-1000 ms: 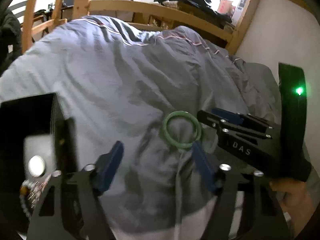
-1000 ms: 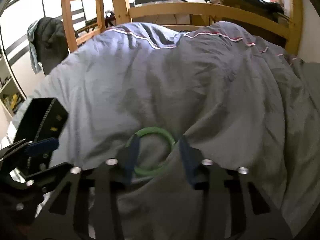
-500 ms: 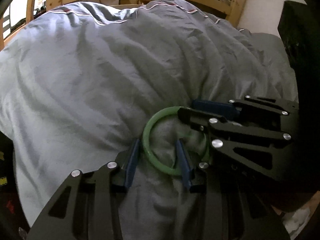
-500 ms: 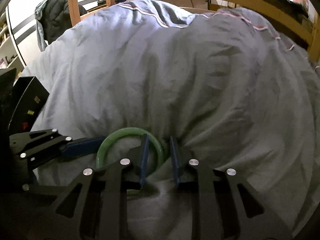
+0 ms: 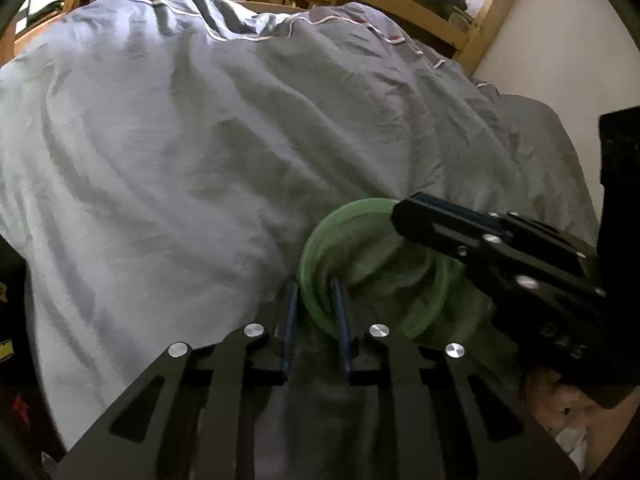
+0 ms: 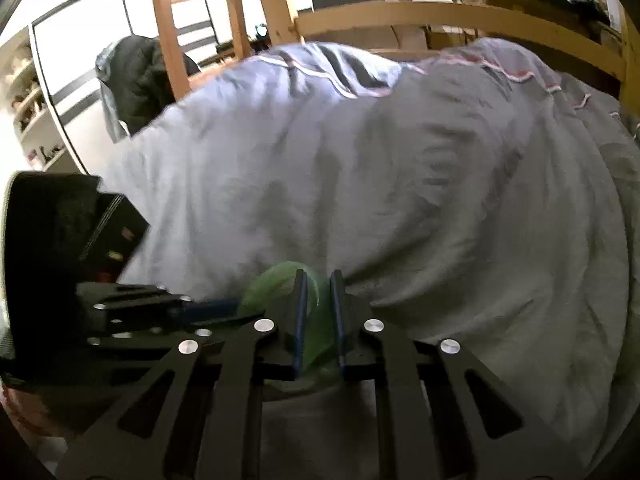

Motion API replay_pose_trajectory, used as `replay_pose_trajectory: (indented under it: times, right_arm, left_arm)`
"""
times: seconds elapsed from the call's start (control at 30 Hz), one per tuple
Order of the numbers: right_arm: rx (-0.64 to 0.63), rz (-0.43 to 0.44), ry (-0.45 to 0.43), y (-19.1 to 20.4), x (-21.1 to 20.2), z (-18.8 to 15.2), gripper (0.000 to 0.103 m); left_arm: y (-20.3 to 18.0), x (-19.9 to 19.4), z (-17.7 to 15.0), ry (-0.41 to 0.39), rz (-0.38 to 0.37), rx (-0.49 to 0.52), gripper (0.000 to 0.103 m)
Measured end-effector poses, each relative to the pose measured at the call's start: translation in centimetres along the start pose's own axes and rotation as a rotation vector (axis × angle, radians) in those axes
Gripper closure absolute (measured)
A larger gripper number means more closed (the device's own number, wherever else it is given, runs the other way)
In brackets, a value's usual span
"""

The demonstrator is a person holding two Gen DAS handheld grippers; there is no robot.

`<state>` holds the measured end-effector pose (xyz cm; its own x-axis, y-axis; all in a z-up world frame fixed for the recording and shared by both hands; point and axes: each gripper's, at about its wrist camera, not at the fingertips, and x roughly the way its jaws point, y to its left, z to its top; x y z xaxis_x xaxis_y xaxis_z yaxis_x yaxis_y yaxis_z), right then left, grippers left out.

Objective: Organize jewelry

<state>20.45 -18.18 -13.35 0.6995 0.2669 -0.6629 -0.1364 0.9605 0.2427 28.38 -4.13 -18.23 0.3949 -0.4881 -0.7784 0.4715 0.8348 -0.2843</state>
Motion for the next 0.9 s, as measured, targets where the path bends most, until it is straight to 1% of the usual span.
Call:
replay_pose_trajectory:
  times: [0.17,0.33,0.47,0.53,0.63,0.73,0.9]
  right_arm:
    - [0.007,0.013,-0.028,0.7,-1.3,0.2,0.090]
    - [0.048,0.078,-0.065,0.7,-3.3,0.2,0.090]
    - [0.048,0.075,-0.039,1.3,-3.6,-0.4,0.090]
    - [0.048,0.091,-0.025,1.7,-3.6,-1.0,0.090]
    - [0.045,0.120,-0.025,2.5,-4.2,-1.0,0.090]
    - [0.031,0.130,-0.048,3.6,-5.7,-0.6,0.090]
    - [0.000,0.138,-0.086,5.9,-8.6,0.2,0.090]
  left_arm:
    - [-0.4,-1.3,-0.5,-0.016,-0.016,-0.001,0.089]
    - [-0.3,-3.2,-0.6,-0.039,-0.047,-0.019,0.090]
    - [0.2,-3.7,-1.4,-0.026,-0.077,-0.051,0.090]
    - [0.2,-3.7,-1.9,-0.020,-0.065,-0.055,0.090]
    - [0.2,-4.8,-2.1,-0.031,-0.052,-0.061,0.090]
    - [0.0,-6.6,-1.8,-0.059,-0.053,-0.058,0.090]
    - [-1.1,-9.9,-2.0,-0.090,-0.022,-0.021,0.090]
